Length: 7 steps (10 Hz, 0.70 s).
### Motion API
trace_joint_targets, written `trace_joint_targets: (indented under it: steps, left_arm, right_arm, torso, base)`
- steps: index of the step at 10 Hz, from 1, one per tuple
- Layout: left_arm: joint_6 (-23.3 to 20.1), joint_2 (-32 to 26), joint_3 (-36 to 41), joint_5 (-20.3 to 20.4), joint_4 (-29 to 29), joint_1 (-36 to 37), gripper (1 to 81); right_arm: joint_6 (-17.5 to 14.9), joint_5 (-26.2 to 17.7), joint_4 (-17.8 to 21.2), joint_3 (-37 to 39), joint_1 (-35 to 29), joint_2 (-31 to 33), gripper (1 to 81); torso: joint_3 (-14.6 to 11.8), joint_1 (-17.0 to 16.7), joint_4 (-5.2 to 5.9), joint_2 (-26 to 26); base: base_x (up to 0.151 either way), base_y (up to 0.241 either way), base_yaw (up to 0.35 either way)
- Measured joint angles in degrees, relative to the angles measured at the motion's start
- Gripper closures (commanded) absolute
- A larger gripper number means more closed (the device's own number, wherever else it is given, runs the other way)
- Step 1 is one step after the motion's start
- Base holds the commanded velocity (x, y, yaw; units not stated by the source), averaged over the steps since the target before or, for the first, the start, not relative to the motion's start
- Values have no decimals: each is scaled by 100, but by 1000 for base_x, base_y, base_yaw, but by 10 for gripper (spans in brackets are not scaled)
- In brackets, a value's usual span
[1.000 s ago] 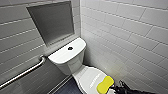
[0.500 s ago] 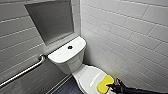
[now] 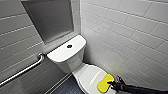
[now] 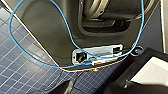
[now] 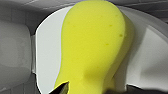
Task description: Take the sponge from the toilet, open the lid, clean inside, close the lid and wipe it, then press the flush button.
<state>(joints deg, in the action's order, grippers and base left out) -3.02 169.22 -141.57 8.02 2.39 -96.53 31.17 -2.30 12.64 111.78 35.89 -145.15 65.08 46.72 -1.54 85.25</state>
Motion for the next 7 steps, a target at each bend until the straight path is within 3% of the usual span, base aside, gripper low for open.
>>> trace_joint_targets:
  steps: [7]
  left_arm:
    - [2, -15, -33, 11, -7, 2, 10]
  right_arm:
    - [39, -6, -2, 672, -6, -505, 10]
  torso:
    - [35, 0, 0, 0]
  base:
    - [0, 0, 0]
